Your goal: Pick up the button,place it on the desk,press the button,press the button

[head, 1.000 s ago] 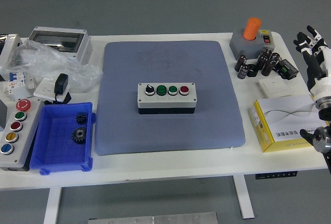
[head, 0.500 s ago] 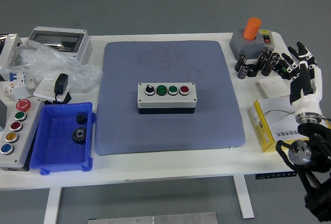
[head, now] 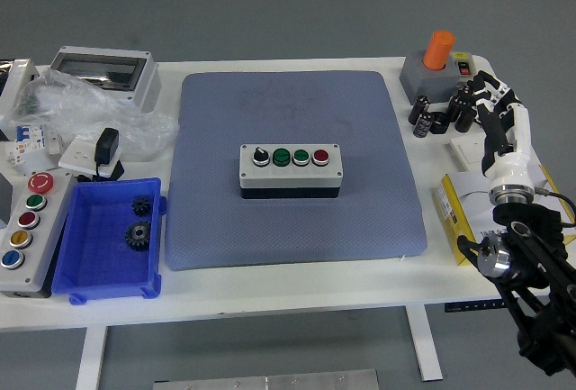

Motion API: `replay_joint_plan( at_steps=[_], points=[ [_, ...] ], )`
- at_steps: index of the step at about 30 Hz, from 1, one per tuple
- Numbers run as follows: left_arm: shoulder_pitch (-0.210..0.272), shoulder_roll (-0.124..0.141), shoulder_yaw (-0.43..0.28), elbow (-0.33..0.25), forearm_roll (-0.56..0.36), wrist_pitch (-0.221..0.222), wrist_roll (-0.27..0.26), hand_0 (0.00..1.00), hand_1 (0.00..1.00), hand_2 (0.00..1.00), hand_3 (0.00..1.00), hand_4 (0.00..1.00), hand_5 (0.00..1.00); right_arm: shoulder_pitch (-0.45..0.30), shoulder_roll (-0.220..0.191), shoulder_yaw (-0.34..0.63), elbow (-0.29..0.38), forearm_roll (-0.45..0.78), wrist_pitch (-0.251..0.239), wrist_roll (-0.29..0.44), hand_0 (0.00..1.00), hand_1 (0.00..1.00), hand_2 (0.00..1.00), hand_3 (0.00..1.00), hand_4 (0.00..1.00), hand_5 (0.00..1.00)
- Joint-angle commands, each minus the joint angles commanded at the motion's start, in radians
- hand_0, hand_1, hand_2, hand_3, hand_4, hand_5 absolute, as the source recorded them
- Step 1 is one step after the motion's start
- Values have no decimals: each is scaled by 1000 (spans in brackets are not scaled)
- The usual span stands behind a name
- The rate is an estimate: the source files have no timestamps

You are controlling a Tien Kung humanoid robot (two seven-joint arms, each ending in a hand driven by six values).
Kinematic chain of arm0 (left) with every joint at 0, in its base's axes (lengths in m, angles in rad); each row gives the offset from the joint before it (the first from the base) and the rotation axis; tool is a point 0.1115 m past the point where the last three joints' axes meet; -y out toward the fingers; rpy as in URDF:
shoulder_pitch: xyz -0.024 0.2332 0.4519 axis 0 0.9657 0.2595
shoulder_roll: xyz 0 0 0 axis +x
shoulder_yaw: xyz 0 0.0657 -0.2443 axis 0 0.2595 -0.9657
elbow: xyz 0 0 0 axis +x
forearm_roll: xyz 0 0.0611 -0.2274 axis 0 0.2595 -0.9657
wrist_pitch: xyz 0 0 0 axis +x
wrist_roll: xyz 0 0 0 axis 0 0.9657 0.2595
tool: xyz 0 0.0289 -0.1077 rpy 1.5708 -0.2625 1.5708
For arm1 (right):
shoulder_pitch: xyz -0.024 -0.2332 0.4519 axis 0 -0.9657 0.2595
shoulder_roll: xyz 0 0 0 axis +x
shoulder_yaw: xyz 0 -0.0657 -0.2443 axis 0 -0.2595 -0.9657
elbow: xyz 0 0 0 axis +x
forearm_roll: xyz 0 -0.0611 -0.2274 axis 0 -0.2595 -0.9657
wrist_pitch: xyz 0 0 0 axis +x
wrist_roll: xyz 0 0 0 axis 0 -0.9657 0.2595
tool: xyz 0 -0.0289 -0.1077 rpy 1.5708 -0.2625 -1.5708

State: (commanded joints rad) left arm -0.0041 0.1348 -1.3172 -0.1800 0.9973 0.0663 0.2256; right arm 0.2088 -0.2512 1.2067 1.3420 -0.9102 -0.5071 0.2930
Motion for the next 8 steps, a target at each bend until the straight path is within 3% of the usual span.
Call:
replay_joint_plan(
  at_steps=[8],
  points=[
    [1,-3,-9,0,7,-1,2,597,581,548,614,632,299,5,-12,10,38,-191,-38,-59,644,644,693,714,724,464]
  ],
)
